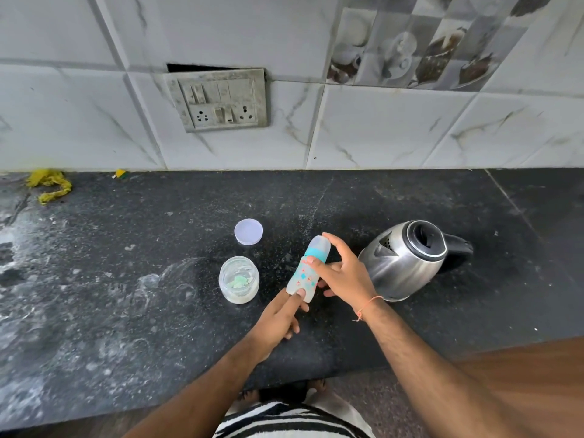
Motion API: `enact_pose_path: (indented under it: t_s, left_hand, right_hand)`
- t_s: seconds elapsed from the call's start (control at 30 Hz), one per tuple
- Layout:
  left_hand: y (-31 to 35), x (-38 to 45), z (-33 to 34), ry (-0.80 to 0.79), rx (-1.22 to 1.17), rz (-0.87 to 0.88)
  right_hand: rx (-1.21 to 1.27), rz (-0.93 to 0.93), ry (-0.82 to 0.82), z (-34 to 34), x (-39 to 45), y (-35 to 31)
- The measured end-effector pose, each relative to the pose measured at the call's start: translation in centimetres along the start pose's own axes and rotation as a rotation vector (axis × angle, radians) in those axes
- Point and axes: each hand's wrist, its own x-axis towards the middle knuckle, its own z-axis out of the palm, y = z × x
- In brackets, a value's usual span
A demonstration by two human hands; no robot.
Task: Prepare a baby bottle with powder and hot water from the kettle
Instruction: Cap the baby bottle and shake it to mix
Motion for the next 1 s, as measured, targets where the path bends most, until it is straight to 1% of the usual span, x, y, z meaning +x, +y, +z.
enact_pose_path:
  t_s: [0.07,0.17,0.33,0.43,0.5,0.53,0.6,0.63,0.67,0.7,0.73,0.77,0.83,0.87,0.93,0.97,1.0]
  left_hand:
    - [0.1,-0.2,-0.3,-0.003,-0.054,0.009]
    - [0.5,-0.6,-0.6,-0.029,-0.145,0.033]
    - [0.6,-0.7,-0.9,-0.137,-0.209,0.037]
    - [0.4,-0.8,-1.1,-0.236,-0.198,0.027]
    - [0.3,-0.7,-1.1,-0.262,-0.136,0.016]
    - [0.4,-0.6,-1.1,-0.253,-0.105,0.007]
    - [0.2,-0.4,-1.4,-0.202,0.000,0.028]
    - [0.0,-0.5,-1.6,-0.170,0.099,0.071]
    - [-0.1,-0.6,-2.0,-0.148,0.231,0.117]
    - [-0.2,-0.8,-2.3,-0.139,0.372,0.140]
    - [-0.4,-1.0,-2.6,-0.135,0.513,0.135]
    - [-0.4,-1.1,-2.8,-0.121,0.631,0.116]
    - [-0.8,-0.8,-3.0,-0.110,0.723,0.066]
    - [-1.1,-0.7,-2.9,-0.113,0.724,0.064]
    - [-1.6,-0.5,-3.3,-0.115,0.746,0.074]
    - [-1.7,-0.5,-3.4,-0.122,0.772,0.081]
    - [-1.6,-0.5,-3.5,-0.126,0.800,0.086]
  right_hand:
    - [0.033,0.002,-0.023,-0.2,-0.2,0.0]
    - [0.134,0.020,-0.104,-0.4,-0.5,0.5]
    - [0.321,0.021,-0.207,0.4,-1.6,0.9]
    - [0.395,-0.021,-0.199,1.0,-1.7,1.3]
    - [0.413,-0.031,-0.159,1.3,-1.6,1.0]
    - [0.440,-0.020,-0.114,1.3,-1.4,0.9]
    - [0.540,0.049,0.008,1.2,-0.9,0.5]
    - [0.560,0.085,0.022,1.1,-0.7,0.5]
    - [0.499,0.101,-0.013,1.0,-0.5,0.3]
    - [0.404,0.105,-0.082,1.0,-0.5,0.1]
    - [0.331,0.106,-0.122,1.0,-0.4,0.0]
    - [0.336,0.103,-0.096,1.0,-0.2,0.1]
    - [0.512,0.160,0.071,0.7,0.3,0.2]
    - [0.555,0.181,0.085,0.5,0.5,0.0]
    - [0.395,0.191,-0.057,0.9,0.1,-0.7]
    - [0.333,0.187,-0.091,1.0,0.0,-0.9]
    - [0.343,0.180,-0.060,1.0,0.1,-0.9]
